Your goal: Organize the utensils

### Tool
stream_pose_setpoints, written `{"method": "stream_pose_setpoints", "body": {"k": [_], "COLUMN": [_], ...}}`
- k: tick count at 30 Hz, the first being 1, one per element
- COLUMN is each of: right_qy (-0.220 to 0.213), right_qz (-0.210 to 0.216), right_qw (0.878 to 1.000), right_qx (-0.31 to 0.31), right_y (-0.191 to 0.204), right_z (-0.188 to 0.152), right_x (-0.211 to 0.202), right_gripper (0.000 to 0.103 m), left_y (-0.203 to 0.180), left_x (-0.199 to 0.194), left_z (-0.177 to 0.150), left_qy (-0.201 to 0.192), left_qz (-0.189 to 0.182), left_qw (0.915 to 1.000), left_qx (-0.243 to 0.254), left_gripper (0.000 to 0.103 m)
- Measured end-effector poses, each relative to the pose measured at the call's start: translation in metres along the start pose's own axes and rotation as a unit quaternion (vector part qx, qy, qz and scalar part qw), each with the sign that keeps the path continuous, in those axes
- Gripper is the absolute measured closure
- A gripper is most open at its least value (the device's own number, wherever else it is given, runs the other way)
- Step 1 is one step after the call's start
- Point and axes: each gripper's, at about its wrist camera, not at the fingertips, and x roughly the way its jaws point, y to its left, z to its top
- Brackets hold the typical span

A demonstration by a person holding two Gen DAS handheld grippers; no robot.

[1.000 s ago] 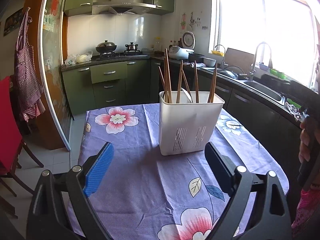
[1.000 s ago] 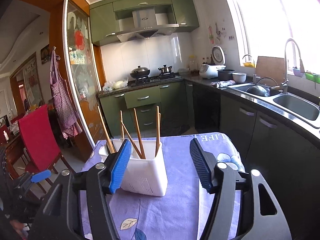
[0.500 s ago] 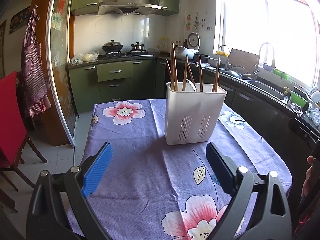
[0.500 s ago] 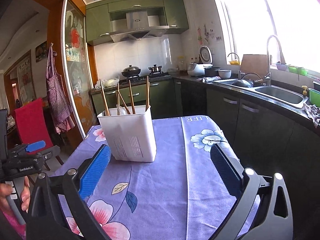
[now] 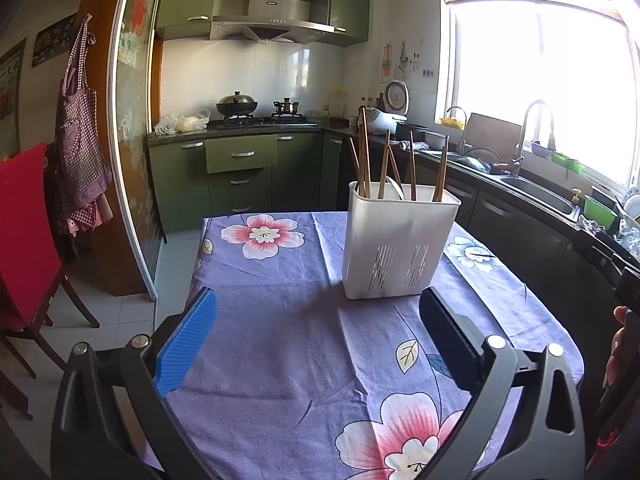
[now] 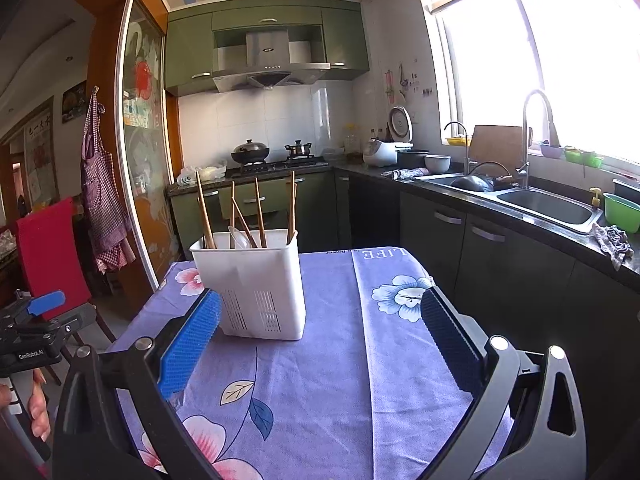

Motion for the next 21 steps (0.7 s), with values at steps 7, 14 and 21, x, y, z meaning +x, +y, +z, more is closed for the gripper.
{"method": "stream_pose_setpoints", "body": {"k": [7,14,21], "right_qy": [0.004,0.007,0.011], "right_qz": [0.003,0.006,0.011], "right_qw": [1.000,1.000,1.000], "right_qx": [-0.004,-0.008,-0.007], "right_y": [0.0014,0.0019,0.0025], "right_z": [-0.0017,-0.0016,-0.0042], "right_x": [-0.0004,0.0008,0.0040], "right_gripper": [0.005,0.005,0.005], "left_y": [0.0004,0.0060,0.0066], "left_x": [-0.0032,-0.0061,-0.0096], "left_z": [0.0015,0.0036,0.0054], "left_qy": [-0.002,-0.008,-0.014], "left_qz": [0.004,0.004,0.008], "left_qw": [1.0000,0.9999,0.9998], "left_qx": [0.000,-0.014,-0.015], "left_gripper": [0.007,0.007,0.007]}}
